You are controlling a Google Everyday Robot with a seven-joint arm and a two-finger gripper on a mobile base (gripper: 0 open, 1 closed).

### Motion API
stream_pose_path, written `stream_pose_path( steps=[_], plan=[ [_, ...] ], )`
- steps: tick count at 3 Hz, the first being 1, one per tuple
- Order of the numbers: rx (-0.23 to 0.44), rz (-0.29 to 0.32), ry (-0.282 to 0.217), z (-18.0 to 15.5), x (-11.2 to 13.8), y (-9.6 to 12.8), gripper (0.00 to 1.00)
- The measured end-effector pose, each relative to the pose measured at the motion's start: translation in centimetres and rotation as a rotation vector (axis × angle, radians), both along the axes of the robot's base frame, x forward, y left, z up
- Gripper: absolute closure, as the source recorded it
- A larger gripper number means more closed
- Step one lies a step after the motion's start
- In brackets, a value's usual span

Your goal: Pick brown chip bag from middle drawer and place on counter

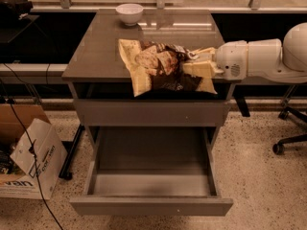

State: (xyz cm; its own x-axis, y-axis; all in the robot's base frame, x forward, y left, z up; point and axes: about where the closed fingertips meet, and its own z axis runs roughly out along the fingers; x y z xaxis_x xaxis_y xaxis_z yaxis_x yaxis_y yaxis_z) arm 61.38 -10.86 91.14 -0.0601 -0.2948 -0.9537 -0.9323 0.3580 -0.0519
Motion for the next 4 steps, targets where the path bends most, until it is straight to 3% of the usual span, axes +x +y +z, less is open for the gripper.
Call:
stream_pose_path(
  steps=[1,2,3,4],
  plan=[
    [0.013,-0.083,-0.053,1.9,2.3,-1.0,1.00],
    [-0.011,-0.113,-0.101,3.6,6.1,-1.1,1.00],
    [-0.044,-0.124,-0.118,3.4,11.0,-0.2,1.00],
    [-0.090,-0.105,-0.115,2.2,16.4,2.5,0.73]
  ],
)
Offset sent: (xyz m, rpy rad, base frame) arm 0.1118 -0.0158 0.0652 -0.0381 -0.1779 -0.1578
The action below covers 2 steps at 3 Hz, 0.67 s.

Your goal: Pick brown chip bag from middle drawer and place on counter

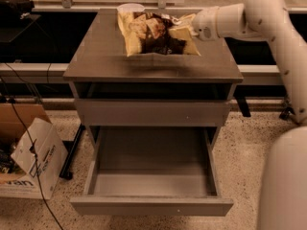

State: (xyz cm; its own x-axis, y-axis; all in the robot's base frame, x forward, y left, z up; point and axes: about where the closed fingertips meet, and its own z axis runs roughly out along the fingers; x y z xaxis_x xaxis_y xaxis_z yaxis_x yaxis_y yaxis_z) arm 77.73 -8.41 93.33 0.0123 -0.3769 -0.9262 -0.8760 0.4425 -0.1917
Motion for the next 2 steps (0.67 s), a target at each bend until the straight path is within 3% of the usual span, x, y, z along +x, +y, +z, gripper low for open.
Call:
stream_pose_path(
  steps=[1,2],
  plan=[
    [-0.017,0.013,0.002,-0.67,2.51,1.87,0.50],
    [-0.013,0.014,-0.005,-0.33,2.65,2.04,0.27]
  ],
)
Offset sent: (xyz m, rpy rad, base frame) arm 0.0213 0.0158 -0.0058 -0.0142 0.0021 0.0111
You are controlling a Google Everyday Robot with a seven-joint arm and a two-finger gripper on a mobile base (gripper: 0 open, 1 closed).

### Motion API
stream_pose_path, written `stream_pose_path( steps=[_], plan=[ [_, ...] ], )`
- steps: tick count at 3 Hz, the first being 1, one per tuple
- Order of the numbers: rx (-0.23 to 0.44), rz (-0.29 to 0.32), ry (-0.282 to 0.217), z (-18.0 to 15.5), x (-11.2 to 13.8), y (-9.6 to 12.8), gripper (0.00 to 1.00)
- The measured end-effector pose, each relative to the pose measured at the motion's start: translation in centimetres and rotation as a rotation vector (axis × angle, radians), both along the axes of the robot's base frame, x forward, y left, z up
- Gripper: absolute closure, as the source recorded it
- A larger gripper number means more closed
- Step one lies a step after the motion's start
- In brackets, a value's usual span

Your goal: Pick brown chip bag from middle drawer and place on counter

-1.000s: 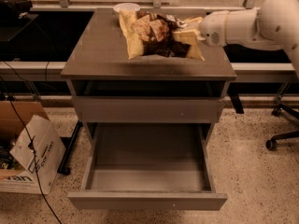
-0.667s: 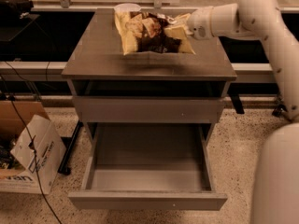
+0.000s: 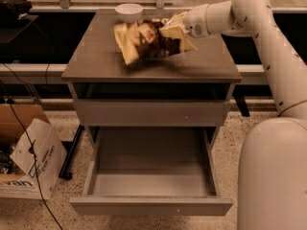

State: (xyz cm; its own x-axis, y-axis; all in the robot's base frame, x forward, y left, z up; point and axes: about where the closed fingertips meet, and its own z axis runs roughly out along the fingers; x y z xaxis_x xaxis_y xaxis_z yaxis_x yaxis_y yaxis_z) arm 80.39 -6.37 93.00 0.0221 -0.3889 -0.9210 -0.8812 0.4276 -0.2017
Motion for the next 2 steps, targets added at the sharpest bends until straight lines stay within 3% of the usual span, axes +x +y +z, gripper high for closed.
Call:
stream_pose_path(
  steps=[1,2],
  plan=[
    [0.000,0.005,0.002,-0.17,0.05,0.36,0.04],
    [0.001,0.007,0.004,-0.26,0.07,0.54,0.00]
  ],
)
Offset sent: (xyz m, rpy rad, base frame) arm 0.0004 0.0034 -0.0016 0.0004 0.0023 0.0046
